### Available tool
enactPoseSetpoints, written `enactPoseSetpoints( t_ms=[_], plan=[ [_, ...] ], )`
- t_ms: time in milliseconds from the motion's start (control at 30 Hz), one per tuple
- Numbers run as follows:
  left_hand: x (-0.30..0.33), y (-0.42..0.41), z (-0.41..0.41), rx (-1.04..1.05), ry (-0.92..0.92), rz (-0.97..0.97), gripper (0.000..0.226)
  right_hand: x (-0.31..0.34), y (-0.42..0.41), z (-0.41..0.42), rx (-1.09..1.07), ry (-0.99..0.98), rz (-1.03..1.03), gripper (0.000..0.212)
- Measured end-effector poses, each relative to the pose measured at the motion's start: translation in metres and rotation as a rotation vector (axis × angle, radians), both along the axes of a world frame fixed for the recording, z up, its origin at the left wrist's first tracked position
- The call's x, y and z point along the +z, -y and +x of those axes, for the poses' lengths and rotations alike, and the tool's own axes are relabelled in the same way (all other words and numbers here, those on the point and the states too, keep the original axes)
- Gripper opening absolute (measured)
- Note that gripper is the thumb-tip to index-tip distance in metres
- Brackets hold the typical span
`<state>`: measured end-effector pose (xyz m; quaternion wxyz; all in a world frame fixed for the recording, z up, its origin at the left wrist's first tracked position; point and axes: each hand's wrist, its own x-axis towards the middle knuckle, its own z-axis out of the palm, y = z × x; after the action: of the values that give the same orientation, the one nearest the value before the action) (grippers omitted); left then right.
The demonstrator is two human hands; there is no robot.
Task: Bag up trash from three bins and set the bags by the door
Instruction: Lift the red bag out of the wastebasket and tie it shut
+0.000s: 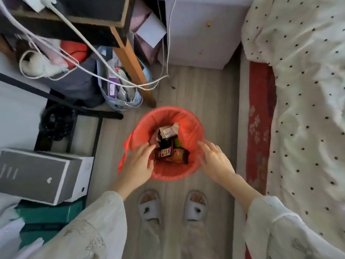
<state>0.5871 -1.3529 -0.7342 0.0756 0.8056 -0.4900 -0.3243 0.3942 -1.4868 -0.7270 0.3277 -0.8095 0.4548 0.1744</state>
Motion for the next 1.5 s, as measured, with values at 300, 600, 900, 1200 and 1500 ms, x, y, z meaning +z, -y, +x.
enactPoseSetpoints(
  t_ms=[300,600,900,1200,1500],
  plan=[
    [-0.123,-0.048,0.016,-0.158,0.241,0.320,0.085,-0.127,-0.021,-0.008,0.200,-0.192,-0.010,0.066],
    [-0.144,-0.058,0.026,-0.199,0.373,0.235,0.085,-0.142,-0.024,-0.011,0.307,-0.235,-0.046,0.070],
    [-0.121,-0.052,0.023,-0.269,0.347,-0.059,0.041,-0.133,-0.037,-0.022,0.297,-0.147,-0.118,0.060],
    [-0.076,-0.030,0.026,-0.181,0.125,-0.210,0.028,-0.118,-0.069,0.003,0.314,-0.022,-0.214,0.057],
    [-0.085,-0.044,0.029,-0.030,0.061,-0.294,0.025,-0.137,-0.112,0.078,0.219,-0.024,-0.280,0.029]
  ],
)
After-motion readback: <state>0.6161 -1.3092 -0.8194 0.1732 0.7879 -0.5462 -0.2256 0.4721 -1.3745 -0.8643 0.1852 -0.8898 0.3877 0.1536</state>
